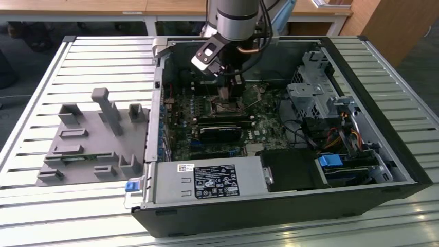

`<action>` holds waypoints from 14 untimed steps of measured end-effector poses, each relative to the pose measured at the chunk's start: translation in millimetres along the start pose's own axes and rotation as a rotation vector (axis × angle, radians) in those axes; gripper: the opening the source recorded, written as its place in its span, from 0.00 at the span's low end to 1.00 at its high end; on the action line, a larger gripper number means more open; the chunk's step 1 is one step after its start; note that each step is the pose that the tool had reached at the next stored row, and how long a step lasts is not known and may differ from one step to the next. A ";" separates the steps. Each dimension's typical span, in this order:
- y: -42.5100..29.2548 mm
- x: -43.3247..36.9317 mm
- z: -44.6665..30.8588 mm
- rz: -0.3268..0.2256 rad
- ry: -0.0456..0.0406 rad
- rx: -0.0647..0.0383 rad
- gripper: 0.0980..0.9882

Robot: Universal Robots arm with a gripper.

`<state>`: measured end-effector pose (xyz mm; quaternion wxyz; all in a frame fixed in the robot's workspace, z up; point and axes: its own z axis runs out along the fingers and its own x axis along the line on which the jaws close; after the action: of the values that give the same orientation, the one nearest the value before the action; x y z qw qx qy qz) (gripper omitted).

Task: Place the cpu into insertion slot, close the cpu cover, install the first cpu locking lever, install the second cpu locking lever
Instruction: 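Place the cpu into insertion slot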

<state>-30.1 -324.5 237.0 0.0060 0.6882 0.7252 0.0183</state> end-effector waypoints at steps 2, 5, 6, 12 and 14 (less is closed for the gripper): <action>-0.1 0.6 3.2 0.002 -0.0002 0.000 0.50; -0.2 1.5 7.1 0.003 -0.0002 0.000 0.50; -0.2 1.7 8.4 0.003 -0.0002 0.000 0.50; -1.0 2.6 16.4 0.015 -0.0005 0.000 0.50; -2.1 2.6 18.8 0.027 -0.0010 -0.001 0.50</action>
<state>-31.7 -321.7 218.2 0.0065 0.6980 0.7158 0.0184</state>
